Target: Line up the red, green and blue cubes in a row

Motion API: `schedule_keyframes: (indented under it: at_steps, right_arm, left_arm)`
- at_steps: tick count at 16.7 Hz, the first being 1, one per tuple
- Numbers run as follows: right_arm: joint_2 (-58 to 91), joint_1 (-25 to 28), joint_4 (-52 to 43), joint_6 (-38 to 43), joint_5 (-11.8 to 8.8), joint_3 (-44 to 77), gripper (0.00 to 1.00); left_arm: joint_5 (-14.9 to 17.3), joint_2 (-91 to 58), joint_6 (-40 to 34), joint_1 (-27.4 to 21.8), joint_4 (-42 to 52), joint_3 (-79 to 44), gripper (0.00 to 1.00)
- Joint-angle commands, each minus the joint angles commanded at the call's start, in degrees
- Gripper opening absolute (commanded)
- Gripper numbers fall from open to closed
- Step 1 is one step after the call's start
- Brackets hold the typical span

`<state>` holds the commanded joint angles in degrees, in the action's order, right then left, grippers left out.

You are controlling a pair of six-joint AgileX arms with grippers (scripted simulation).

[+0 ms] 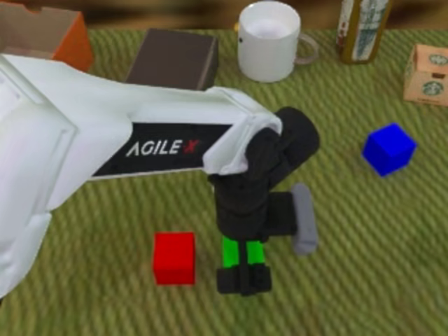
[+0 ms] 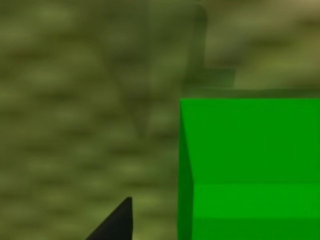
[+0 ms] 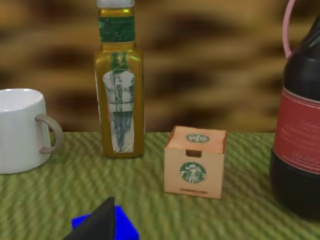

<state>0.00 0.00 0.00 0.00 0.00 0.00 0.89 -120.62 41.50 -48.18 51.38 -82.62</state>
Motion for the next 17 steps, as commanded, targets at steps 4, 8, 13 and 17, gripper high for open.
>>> schedule_keyframes:
  at_steps: [4, 8, 13, 17]
  right_arm:
    - [0.0, 0.0, 0.0, 0.0, 0.0, 0.0, 1.00]
    - [0.0, 0.0, 0.0, 0.0, 0.0, 0.0, 1.00]
    - [0.0, 0.0, 0.0, 0.0, 0.0, 0.0, 1.00]
    - [0.0, 0.0, 0.0, 0.0, 0.0, 0.0, 1.00]
  left_arm:
    - [0.0, 0.0, 0.0, 0.0, 0.0, 0.0, 1.00]
    - [0.0, 0.3, 0.0, 0.1, 1.0, -0.8, 1.00]
    - [0.0, 3.1, 0.2, 0.7, 10.2, -6.8, 1.00]
    - [0.0, 4.8, 0.0, 1.3, 14.2, -9.4, 1.00]
